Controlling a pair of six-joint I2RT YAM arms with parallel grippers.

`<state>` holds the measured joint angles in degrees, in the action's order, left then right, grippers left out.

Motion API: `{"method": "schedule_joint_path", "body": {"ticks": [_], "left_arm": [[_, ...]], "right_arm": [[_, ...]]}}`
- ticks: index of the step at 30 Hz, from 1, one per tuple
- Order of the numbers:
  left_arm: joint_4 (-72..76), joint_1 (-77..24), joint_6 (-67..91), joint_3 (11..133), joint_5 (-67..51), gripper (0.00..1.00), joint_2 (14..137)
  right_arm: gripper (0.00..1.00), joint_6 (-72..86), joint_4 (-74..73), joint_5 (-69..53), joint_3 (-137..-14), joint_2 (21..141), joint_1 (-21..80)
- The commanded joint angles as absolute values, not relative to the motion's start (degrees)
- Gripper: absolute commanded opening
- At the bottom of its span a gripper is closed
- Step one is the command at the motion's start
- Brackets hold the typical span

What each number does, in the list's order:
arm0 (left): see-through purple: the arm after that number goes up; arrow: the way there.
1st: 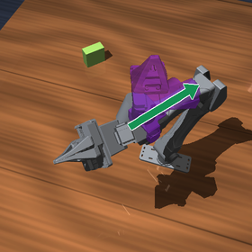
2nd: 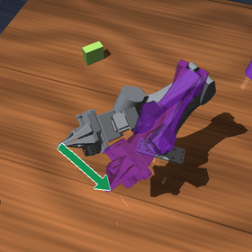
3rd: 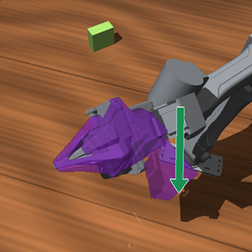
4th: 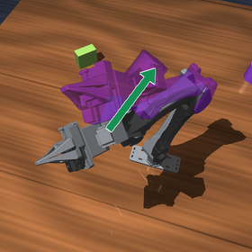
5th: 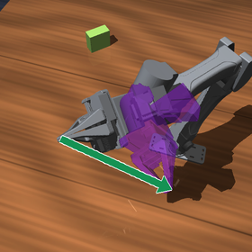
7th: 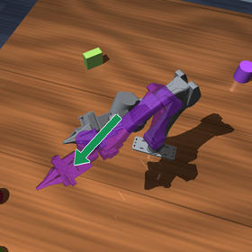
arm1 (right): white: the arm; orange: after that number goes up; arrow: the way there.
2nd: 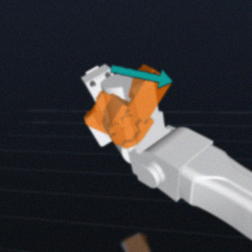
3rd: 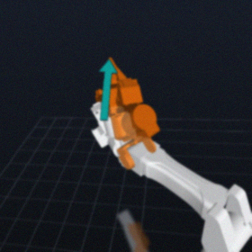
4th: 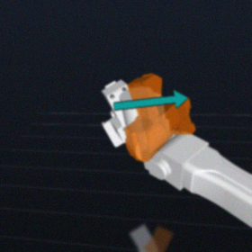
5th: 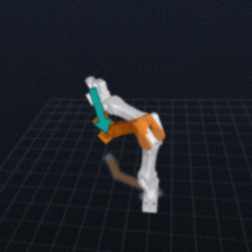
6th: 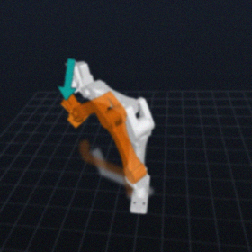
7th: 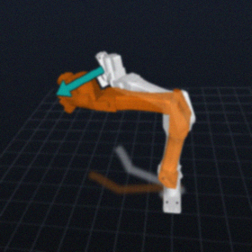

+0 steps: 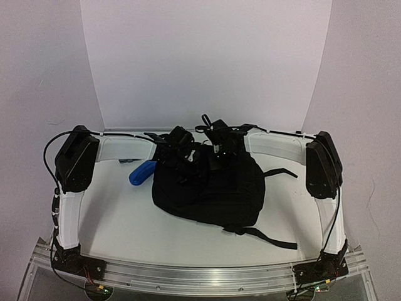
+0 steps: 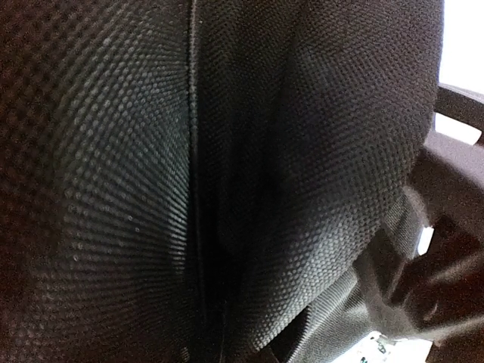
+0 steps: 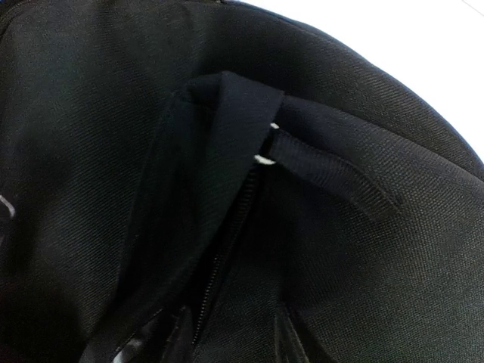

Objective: Pack the student bag
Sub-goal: Unzip the student bag at the center of the board.

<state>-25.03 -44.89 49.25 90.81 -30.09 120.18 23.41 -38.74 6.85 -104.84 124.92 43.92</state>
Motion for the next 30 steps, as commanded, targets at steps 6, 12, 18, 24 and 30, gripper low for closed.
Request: {"method": "schedule_joint_path", "body": {"ticks": [6, 12, 18, 24, 30], "left_arm": [[-26.57, -45.38, 47.90, 93.76, -30.09, 0.00, 120.59], [-27.28, -45.18, 47.91, 93.55, -29.68, 0.01, 120.23], [-27.35, -44.41, 47.96, 92.11, -28.11, 0.08, 118.30], [-28.62, -44.18, 47.63, 91.67, -26.48, 0.16, 116.28], [-28.45, -44.12, 46.37, 92.46, -27.52, 0.36, 115.30]], "right_arm": [[0.01, 19.57, -45.25, -1.80, -105.88, 126.52, 42.90], [0.00, 14.84, -44.48, -10.35, -108.11, 120.78, 40.66], [0.00, 14.12, -42.75, -21.68, -107.03, 114.82, 37.63], [0.00, 11.74, -40.75, -28.88, -102.61, 108.21, 34.99], [0.00, 8.43, -39.90, -32.82, -98.69, 106.67, 34.89]]}}
